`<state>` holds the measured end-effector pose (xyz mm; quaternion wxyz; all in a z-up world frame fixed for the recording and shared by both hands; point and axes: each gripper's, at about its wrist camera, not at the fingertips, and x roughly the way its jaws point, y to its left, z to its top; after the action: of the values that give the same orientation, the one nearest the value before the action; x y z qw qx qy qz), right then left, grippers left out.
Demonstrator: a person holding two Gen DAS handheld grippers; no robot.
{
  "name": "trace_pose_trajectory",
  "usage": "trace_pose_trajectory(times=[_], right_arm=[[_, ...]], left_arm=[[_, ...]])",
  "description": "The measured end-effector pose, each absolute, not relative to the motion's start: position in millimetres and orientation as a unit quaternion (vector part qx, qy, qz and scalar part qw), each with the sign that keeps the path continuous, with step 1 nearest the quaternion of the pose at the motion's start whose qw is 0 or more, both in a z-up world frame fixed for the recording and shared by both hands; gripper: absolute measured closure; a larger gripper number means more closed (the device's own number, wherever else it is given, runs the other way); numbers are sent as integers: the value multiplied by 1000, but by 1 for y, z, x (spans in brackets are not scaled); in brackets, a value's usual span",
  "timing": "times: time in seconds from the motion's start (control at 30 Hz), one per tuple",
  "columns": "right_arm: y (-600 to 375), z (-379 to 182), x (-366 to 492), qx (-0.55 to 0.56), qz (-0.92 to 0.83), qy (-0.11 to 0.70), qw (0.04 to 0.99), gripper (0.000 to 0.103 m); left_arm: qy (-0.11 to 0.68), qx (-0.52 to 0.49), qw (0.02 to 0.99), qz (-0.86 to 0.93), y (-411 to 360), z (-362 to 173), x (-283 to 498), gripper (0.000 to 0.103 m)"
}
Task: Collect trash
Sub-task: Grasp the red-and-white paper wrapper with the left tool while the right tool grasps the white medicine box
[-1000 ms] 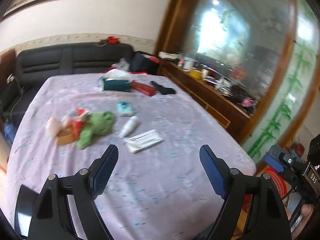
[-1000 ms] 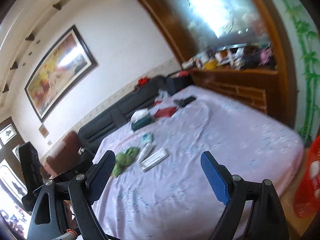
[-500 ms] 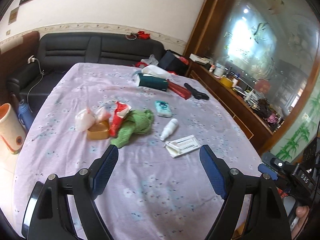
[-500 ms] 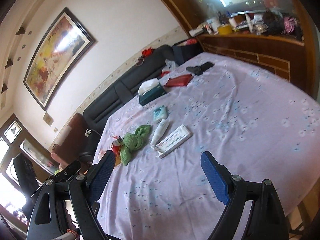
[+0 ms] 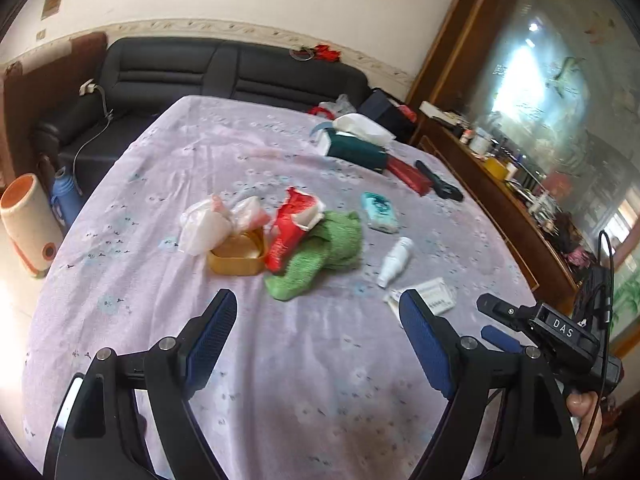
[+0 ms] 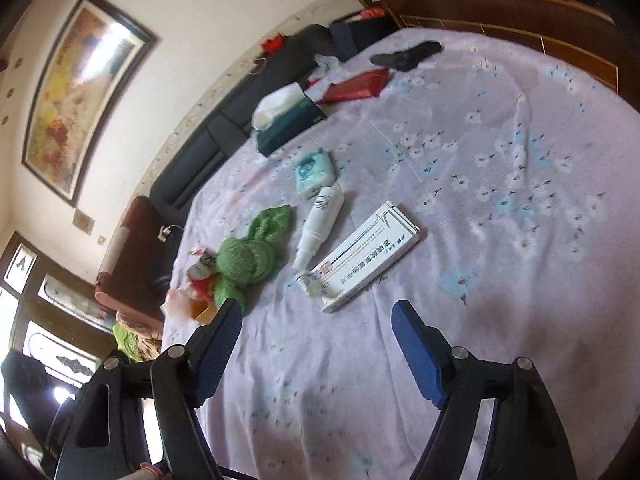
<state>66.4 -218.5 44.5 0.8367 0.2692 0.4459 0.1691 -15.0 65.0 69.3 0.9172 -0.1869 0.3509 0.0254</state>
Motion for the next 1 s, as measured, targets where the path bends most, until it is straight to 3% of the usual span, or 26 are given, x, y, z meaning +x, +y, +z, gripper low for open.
trace_pose_trajectory(times=[0.27,0.53,0.73,0.8,0.87,1.0], right_arm=[[-209,8,118,272,119,498,814,28],[-186,-8,154,247,73,520,814,29],[-168,-10,176,201,39,517,832,24],[-158,-11,182,161,29,512,844,24],[-148,-12,183,122,22,505,854,26],[-137,-14,178,51,31,491,869,31]], left_arm=[[371,-170,910,66,80,55,37,21],[402,-163,898,77,85,36,81,23],[421,-200,882,74,98,21,99,53],[425,-212,877,67,99,16,102,73],[432,-218,873,59,99,13,101,84],[416,-208,884,55,94,23,89,88]])
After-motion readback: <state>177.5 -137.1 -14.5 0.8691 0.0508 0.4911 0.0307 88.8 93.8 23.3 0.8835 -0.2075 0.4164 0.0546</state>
